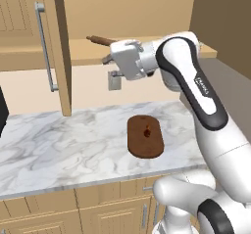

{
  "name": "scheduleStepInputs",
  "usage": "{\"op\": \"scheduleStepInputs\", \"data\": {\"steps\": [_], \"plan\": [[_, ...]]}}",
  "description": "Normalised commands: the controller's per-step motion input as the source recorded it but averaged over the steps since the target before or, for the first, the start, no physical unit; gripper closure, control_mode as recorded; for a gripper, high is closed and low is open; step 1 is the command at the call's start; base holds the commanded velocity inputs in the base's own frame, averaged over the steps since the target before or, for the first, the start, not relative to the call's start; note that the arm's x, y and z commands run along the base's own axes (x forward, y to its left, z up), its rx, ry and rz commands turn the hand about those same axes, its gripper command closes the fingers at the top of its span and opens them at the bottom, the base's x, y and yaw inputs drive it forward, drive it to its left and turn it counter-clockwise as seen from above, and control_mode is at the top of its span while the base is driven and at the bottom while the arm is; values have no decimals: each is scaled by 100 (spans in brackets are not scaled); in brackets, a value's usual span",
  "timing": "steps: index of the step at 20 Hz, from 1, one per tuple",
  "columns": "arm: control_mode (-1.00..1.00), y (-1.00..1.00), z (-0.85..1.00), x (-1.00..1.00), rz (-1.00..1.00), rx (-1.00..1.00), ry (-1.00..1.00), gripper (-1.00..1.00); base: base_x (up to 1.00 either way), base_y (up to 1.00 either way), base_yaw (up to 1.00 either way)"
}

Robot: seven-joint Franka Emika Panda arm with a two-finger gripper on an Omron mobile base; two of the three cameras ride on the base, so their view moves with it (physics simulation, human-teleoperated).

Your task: Open the cabinet, retrieve the rolling pin, and place it next to the meat on the cutting board to prepare for tenderizing.

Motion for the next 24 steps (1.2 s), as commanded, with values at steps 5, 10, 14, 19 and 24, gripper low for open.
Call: {"op": "scheduleStepInputs", "data": {"steps": [5, 10, 14, 19, 24], "plan": [[-100, -48, 29, -1, 0, -27, -23, -100, 0, 0, 0], [-100, -40, 6, 0, 0, -25, -31, -100, 0, 0, 0], [-100, -30, -9, -17, 2, -22, -42, -100, 0, 0, 0], [-100, -24, -4, -14, 3, -13, -43, -100, 0, 0, 0], [-100, -29, 8, 13, 2, 0, -14, -100, 0, 0, 0]]}}
